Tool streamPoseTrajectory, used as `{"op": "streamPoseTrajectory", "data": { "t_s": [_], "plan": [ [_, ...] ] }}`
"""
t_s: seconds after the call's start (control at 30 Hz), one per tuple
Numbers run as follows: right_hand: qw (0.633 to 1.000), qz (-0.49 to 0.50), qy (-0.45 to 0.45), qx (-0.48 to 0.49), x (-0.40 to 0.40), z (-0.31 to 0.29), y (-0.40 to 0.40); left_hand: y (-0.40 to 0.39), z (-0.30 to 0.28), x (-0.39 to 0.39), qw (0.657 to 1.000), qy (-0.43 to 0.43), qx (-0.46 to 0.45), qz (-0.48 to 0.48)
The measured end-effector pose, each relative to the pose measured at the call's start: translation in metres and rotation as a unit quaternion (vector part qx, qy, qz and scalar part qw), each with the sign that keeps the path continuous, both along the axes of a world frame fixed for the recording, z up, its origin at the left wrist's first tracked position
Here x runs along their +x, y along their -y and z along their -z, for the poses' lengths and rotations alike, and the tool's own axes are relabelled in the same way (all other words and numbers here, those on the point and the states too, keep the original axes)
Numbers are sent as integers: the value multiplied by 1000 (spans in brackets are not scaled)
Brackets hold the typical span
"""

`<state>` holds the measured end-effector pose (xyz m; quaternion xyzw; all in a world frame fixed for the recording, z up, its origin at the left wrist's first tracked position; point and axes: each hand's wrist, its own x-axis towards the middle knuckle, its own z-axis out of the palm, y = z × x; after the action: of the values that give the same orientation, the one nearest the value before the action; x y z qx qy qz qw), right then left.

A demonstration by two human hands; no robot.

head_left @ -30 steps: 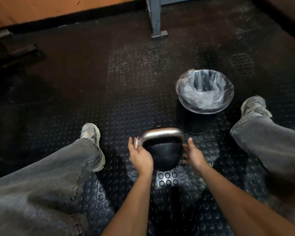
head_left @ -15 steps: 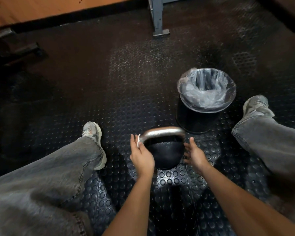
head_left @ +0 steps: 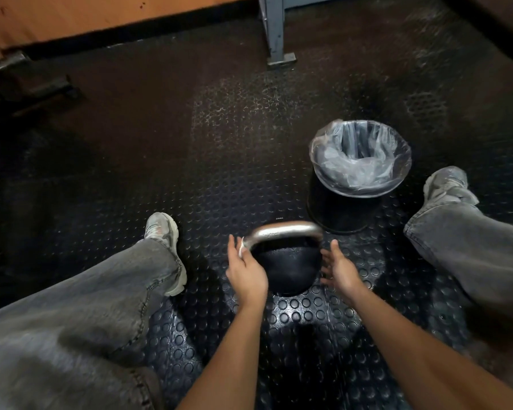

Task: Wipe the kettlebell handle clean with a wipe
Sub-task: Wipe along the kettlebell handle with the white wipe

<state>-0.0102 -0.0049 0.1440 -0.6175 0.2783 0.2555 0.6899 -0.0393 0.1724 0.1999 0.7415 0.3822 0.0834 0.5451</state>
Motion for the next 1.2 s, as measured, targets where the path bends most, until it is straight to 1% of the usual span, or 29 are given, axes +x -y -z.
{"op": "streamPoseTrajectory", "data": {
  "t_s": [0.07, 0.17, 0.2, 0.23, 0.3, 0.33, 0.43, 0.5, 0.53, 0.6, 0.67, 0.7, 0.73, 0.8, 0.9, 0.97, 1.03, 1.07, 1.13, 1.2],
  "plan": [
    [1000, -4, 0, -3, 0, 0, 0, 0, -8, 11, 999, 19, 16, 24],
    [1000, -3, -1, -6, 2, 3, 0, 0, -17, 14, 989, 84, 53, 113],
    [1000, -4, -2, -6, 2, 4, 1, 0, -15, 10, 985, 106, 59, 125],
    [1000, -3, -3, -6, 2, 5, 1, 1, -11, 4, 985, 119, 59, 113],
    [1000, 1, -8, -7, 1, 5, 1, 3, 1, -11, 991, 117, 47, 52],
    [1000, 1, -8, -6, 1, 4, 1, 5, 7, -16, 994, 103, 31, 22],
    [1000, -1, -7, 0, 1, 2, -1, 6, 15, -10, 997, 23, -44, -59],
    [1000, -2, -8, 2, 1, 0, -1, 3, 10, 3, 997, 20, -50, -55],
    [1000, -3, -8, 1, 1, 0, -1, 3, 7, 8, 998, 33, -31, -32],
    [1000, -3, -8, -1, 1, 0, -1, 5, -5, 14, 996, 58, 37, 54],
    [1000, -3, -7, 0, 1, 3, -1, 6, -12, 11, 976, 93, 102, 168],
    [1000, -4, -6, -1, 1, 4, 0, 6, -12, 6, 964, 111, 122, 207],
    [1000, -4, -6, -1, 1, 5, 1, 6, -9, 1, 958, 124, 131, 222],
    [1000, -1, -6, -2, 2, 8, 2, 4, 0, -9, 966, 116, 129, 191],
    [1000, 4, -10, -5, 2, 7, 2, -2, 7, -7, 989, 51, 101, 96],
    [1000, 13, -15, -4, 2, 6, 1, -6, 4, 5, 995, 16, 76, 65],
    [1000, 18, -17, 0, 2, 5, 0, -6, -3, 18, 992, 13, 85, 97],
    [1000, 18, -19, 1, 3, 5, 0, -3, -6, 23, 985, 19, 108, 135],
    [1000, 16, -19, -1, 3, 7, -1, 6, -15, 27, 955, 30, 167, 242],
    [1000, 14, -18, -5, 2, 9, 0, 14, -17, 20, 926, 41, 192, 323]
  ]
}}
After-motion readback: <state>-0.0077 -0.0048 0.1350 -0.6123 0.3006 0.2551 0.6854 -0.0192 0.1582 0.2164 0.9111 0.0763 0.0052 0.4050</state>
